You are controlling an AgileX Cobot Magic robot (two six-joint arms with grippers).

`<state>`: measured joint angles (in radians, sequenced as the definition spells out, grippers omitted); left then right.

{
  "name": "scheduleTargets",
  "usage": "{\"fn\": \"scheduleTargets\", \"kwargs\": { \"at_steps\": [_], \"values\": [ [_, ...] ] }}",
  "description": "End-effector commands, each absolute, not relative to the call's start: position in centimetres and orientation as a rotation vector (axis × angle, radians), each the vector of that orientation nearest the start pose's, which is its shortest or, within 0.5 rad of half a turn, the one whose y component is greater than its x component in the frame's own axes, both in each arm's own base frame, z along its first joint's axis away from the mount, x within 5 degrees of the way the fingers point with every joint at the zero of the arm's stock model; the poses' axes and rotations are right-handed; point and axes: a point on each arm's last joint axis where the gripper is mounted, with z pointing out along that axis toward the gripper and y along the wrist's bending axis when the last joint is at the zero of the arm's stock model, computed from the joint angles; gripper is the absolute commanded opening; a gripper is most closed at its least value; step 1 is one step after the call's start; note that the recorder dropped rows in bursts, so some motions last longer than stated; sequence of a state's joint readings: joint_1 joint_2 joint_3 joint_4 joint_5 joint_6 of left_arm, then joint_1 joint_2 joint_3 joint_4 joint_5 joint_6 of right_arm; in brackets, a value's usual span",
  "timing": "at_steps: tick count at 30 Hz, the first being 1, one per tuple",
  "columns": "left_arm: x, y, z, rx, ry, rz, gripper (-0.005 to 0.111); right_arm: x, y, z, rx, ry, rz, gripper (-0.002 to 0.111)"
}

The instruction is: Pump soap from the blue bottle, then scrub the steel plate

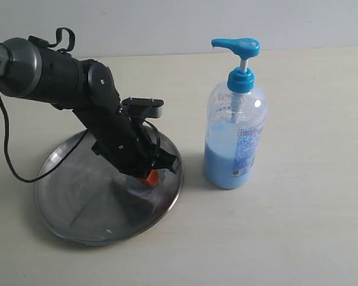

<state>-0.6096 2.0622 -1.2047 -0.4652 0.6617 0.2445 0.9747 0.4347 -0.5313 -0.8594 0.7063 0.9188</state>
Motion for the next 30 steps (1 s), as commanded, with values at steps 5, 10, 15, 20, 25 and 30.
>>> {"fn": "scheduleTargets", "kwargs": {
  "at_steps": [5, 10, 15, 20, 25, 30],
  "values": [
    [32.2, -24.7, 12.4, 0.675, 2.780, -0.526, 0.000, 8.1, 3.8, 31.8, -0.374, 1.826, 0.318, 0.000],
    [32.8, -24.1, 13.2, 0.681, 2.812, -0.523, 0.000, 8.1, 3.8, 31.8, -0.374, 1.826, 0.318, 0.000],
    [32.7, -24.0, 15.5, 0.715, 2.771, -0.524, 0.000, 7.9, 3.6, 31.9, -0.368, 1.817, 0.325, 0.000],
    [32.5, -23.6, 18.7, 0.656, 2.714, -0.511, 0.000, 7.5, 2.9, 32.2, -0.345, 1.785, 0.352, 0.000],
    [32.0, -22.9, 21.9, 0.590, 2.660, -0.496, 0.000, 7.3, 2.7, 32.3, -0.338, 1.774, 0.360, 0.000],
    [31.1, -22.2, 24.8, 0.566, 2.593, -0.523, 0.000, 7.3, 2.7, 32.3, -0.338, 1.774, 0.360, 0.000]
  ]
}}
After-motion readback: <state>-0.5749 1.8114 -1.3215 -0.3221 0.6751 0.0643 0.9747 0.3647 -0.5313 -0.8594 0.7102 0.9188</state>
